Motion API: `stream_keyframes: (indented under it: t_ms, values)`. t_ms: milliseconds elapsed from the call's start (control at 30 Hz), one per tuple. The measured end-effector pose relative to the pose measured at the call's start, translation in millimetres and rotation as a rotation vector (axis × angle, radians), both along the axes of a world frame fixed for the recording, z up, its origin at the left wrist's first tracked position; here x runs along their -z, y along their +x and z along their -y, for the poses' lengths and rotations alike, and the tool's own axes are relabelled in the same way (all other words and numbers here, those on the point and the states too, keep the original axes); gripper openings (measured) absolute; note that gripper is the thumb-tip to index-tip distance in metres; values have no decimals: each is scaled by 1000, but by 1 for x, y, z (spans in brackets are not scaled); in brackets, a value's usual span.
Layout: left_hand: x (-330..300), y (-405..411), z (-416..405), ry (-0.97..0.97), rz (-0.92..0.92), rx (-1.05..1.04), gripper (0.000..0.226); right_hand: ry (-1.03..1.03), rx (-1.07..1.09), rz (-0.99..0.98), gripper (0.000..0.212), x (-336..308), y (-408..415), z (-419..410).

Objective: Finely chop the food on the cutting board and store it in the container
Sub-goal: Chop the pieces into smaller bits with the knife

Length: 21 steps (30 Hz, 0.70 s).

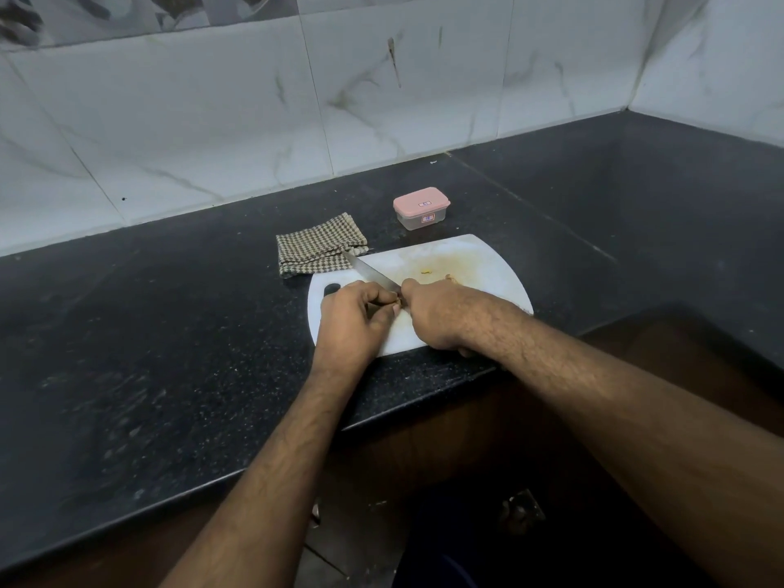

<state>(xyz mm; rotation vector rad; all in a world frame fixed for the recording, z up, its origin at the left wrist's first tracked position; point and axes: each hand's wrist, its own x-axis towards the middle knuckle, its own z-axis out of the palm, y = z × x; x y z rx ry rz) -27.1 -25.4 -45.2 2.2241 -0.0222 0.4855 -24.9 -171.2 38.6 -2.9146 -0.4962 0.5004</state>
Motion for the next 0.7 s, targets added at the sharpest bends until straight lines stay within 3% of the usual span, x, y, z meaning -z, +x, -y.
stream_keyframes:
  t_ms: [233,367,600,700]
  values:
    - [-2,-4,-2,-100,-21,-12,8,50,39,-7,34,6,6,2]
    - [0,-6,-7,-208,-39,-58,9,230,113,-32,18,14,7,17]
    - [-5,-10,-3,-300,-4,14,22,301,208,126,19,16,-7,39]
    - [-4,-10,-3,-232,-19,14,24,320,228,145,22,17,-8,42]
